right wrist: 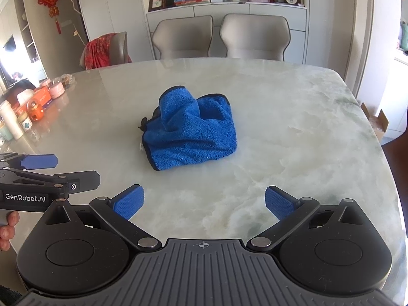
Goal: Fold towel
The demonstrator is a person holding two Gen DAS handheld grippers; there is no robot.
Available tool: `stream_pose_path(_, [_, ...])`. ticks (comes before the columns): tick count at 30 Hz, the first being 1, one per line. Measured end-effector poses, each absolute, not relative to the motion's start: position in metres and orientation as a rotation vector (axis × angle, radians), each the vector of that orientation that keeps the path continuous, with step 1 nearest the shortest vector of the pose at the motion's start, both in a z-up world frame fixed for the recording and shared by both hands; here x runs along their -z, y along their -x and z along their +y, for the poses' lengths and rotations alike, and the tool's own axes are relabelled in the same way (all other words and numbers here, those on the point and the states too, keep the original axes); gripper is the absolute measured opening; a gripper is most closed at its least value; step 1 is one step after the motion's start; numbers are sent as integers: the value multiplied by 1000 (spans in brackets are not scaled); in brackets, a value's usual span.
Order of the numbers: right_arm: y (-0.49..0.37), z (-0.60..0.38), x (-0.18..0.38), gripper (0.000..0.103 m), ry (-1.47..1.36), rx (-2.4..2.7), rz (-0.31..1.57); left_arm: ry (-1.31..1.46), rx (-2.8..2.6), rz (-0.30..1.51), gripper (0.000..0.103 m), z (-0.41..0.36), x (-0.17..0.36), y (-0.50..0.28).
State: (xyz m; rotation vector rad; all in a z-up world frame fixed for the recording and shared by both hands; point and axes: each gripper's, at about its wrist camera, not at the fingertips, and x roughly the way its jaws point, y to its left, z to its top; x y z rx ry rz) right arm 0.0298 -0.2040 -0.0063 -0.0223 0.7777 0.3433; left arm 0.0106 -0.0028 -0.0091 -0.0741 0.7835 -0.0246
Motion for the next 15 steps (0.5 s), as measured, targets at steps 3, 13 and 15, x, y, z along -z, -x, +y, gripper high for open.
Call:
stream_pose_path(3, [-32,-203,7,102,25,-344,780,73,26,789,103,-2,9,-14])
stream_pose_path(13, [-39,-203,10,102,31,-347,796,68,26,811,103,-2,13,-25])
stream_pose_path(15, [-41,-203,11,102,31,-347,802,68,25,816,103,-2,15,-27])
